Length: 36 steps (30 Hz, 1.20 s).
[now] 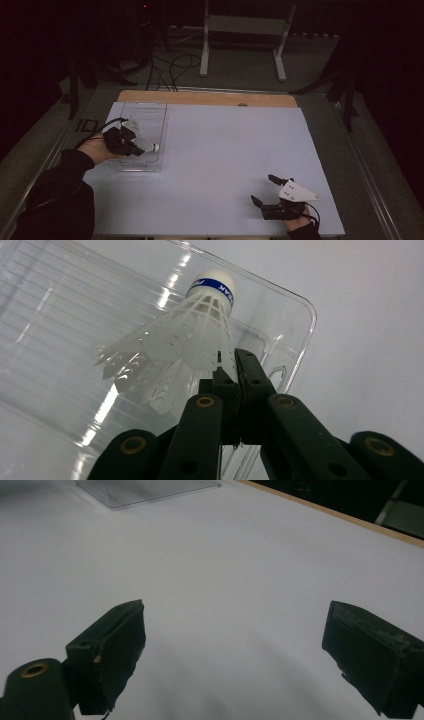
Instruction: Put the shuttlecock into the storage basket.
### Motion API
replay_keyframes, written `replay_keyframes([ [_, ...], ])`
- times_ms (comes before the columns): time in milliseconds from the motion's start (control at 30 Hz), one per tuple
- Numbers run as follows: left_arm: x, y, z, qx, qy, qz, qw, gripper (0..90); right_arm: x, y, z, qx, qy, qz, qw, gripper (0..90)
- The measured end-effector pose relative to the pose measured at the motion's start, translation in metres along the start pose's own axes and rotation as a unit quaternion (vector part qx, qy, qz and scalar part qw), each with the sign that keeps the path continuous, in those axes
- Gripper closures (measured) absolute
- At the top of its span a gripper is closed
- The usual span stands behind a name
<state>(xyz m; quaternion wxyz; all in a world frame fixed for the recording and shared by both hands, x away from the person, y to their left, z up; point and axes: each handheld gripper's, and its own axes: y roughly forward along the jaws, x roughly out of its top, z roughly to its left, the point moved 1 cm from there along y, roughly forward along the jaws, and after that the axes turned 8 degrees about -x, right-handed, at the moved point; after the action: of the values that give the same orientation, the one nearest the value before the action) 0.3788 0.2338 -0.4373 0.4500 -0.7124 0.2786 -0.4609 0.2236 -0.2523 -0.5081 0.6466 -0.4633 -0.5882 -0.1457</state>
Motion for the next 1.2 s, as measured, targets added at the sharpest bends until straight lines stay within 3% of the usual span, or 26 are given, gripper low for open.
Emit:
replay_keyframes([
  [100,0.000,0.005,0.002,0.000,-0.013,0.000,0.9999,84.5,0.000,0.000,0.000,0.000,0.001,0.000,1.0000,10.3],
  [300,0.002,0.007,0.004,0.030,-0.045,-0.017,0.9984,46.0,0.000,-0.001,0.000,0.000,0.000,-0.001,1.0000,10.4],
  [400,0.003,0.004,0.005,0.048,-0.054,-0.028,0.9970,31.6,0.000,-0.001,0.000,0.000,0.001,-0.001,1.0000,10.3],
  [533,0.005,0.002,0.005,0.049,-0.067,-0.028,0.9961,15.0,0.000,-0.001,0.000,0.000,0.000,-0.001,1.0000,10.4],
  [767,0.008,0.002,0.003,0.038,-0.070,-0.030,0.9963,1.9,0.000,-0.001,0.000,0.000,0.001,-0.001,1.0000,10.3],
  [1000,0.010,0.000,0.000,0.025,-0.072,-0.038,0.9964,0.4,0.000,-0.001,-0.001,-0.001,0.001,-0.002,1.0000,10.3],
  [1200,0.013,0.000,-0.005,0.025,-0.069,-0.050,0.9961,0.3,0.000,0.000,-0.001,0.000,-0.001,0.000,1.0000,10.4],
])
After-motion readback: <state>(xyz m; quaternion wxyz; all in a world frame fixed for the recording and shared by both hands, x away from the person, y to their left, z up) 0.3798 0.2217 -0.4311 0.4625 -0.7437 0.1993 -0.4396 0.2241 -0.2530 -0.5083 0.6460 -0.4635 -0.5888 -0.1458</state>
